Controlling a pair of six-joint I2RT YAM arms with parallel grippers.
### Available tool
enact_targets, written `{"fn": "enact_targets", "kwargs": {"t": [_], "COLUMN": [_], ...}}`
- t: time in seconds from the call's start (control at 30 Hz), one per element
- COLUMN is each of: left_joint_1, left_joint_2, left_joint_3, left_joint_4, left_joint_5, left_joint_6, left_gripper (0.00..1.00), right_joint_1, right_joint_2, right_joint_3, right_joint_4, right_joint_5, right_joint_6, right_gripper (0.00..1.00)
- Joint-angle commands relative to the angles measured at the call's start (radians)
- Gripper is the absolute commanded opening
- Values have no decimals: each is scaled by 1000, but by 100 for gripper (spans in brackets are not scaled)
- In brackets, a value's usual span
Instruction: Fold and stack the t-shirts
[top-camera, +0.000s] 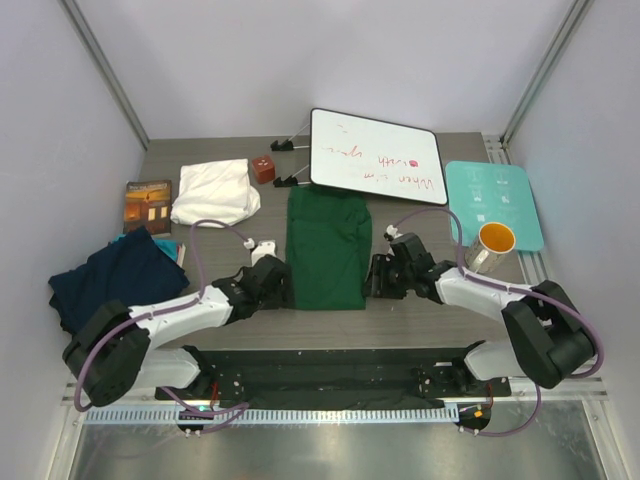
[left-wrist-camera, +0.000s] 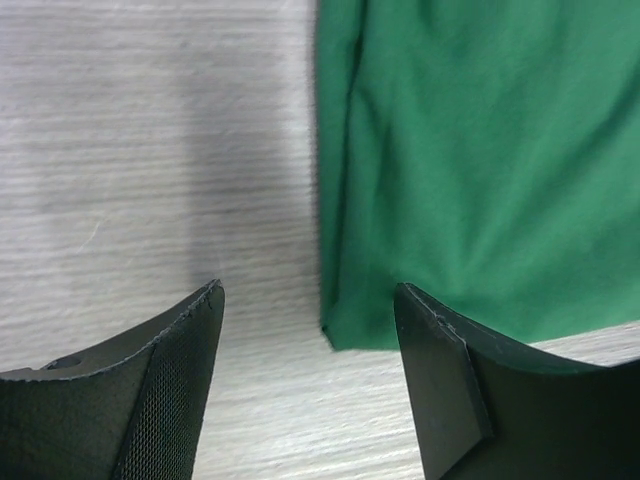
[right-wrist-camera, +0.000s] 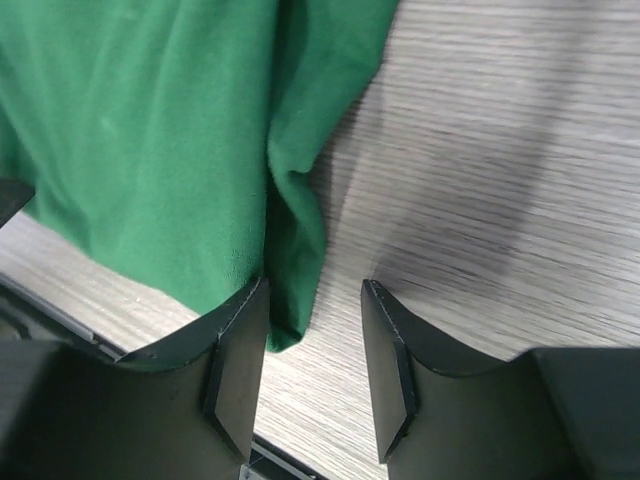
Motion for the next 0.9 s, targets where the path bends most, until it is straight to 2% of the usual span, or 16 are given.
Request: {"fn": "enact_targets", "kwargs": {"t": [0.0,0.3,0.53,0.87], "left_joint_1": [5,5,5,5], "left_joint_2": [52,85,115,168], "left_joint_3": [-7,-1,22,38], "left_joint_4": [41,42,35,28], "left_joint_5": [54,63,72,83], "left_joint_6": [-5,1,2,-4], "left_gripper": [70,69,68,67], "right_joint_1": [4,4,5,5], "right_joint_2": [-2,-157,-270,-171], "right_joint_3": [-42,-168,-185,-220], "right_joint_4": [24,11,-26,188], "right_joint_5": [-56,-14,87,-48], "right_joint_6": [4,19,55,88], "right_gripper": [49,52,51,51]}}
